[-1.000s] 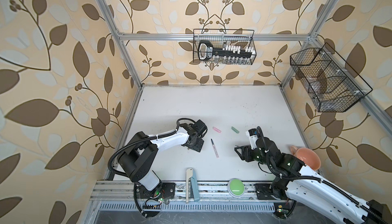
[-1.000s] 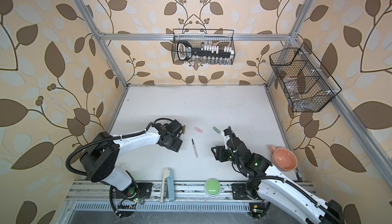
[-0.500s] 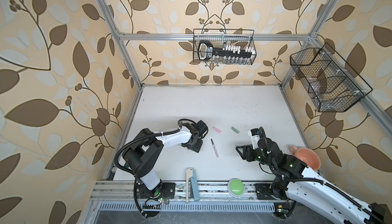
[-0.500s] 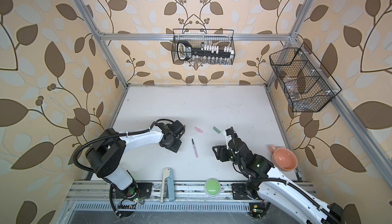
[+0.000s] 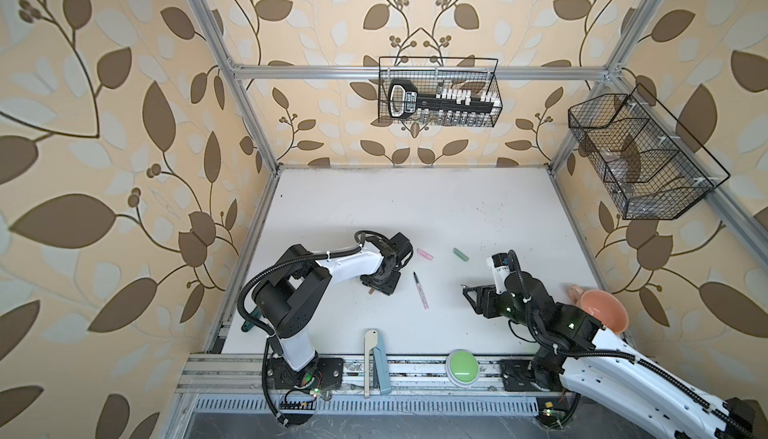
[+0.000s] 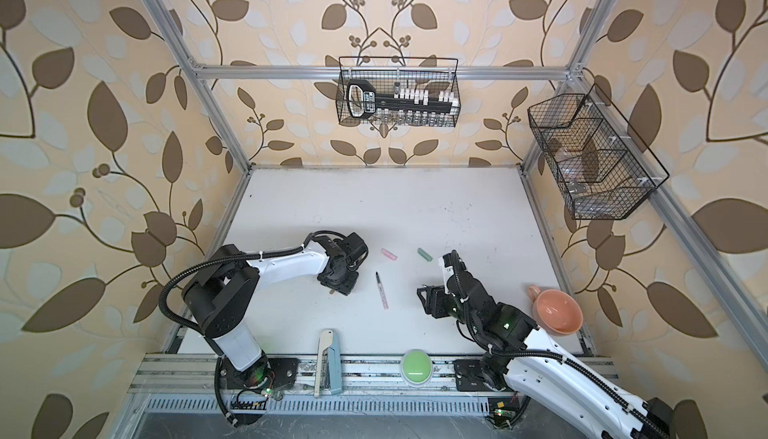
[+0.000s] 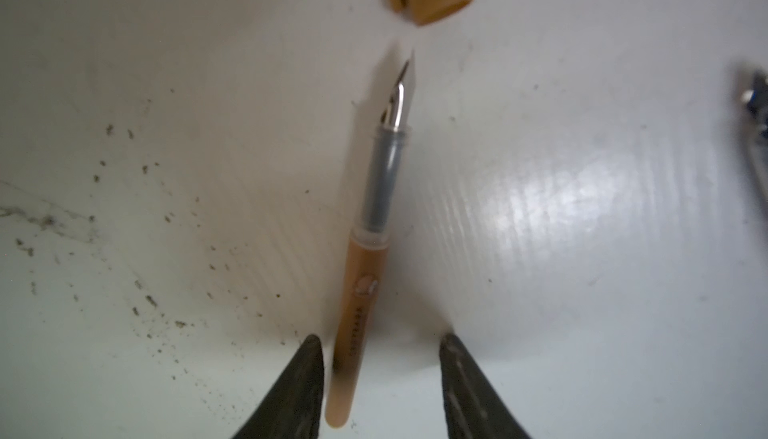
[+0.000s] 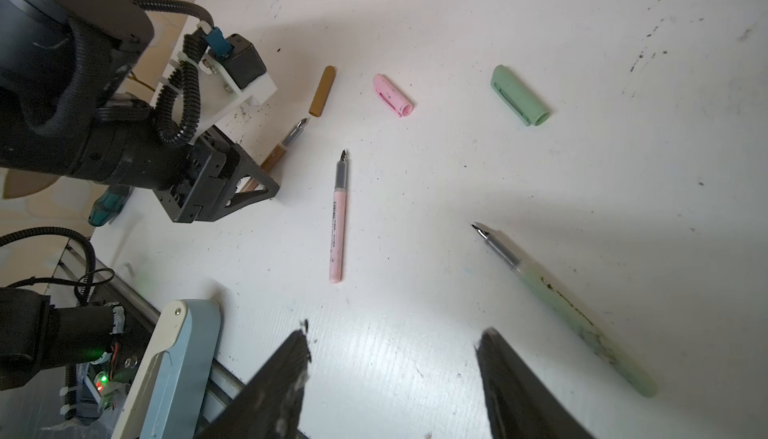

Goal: Insert the pens into the pen caps

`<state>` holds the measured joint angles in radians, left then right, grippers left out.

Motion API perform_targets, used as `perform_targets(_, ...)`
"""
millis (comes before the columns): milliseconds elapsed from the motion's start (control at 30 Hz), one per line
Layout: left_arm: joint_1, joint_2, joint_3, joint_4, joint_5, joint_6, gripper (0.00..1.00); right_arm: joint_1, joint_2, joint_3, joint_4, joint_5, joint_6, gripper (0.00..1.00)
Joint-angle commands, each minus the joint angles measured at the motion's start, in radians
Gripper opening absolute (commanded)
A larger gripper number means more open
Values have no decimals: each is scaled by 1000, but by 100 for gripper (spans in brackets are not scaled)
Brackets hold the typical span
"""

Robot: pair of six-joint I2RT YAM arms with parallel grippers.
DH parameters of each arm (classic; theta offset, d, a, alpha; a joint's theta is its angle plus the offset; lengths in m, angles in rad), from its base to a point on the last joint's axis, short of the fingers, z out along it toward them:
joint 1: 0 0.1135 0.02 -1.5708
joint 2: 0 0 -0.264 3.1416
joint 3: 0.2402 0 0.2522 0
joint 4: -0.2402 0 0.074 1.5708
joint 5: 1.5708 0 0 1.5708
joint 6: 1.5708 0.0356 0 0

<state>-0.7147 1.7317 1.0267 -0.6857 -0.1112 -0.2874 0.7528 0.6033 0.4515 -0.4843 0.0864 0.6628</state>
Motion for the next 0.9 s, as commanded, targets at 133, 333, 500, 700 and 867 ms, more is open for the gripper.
perform_targets(133, -5, 30, -5, 0, -2, -10, 41, 6, 26, 2, 39, -6, 13, 67)
perform_targets(333, -6, 3, -42, -1, 3, -40, 33, 11, 55, 11, 50, -10, 15, 67)
perform_targets(500, -8, -48, -97, 5, 20, -75, 33, 14, 59, -2, 86, -12, 22, 66)
perform_targets(700, -8, -66, -118, 18, 23, -89, 31, 22, 110, -1, 126, -22, 22, 66)
perform_targets(867, -15, -40, -99, 11, 27, -81, 26, 31, 148, -8, 169, -31, 26, 66)
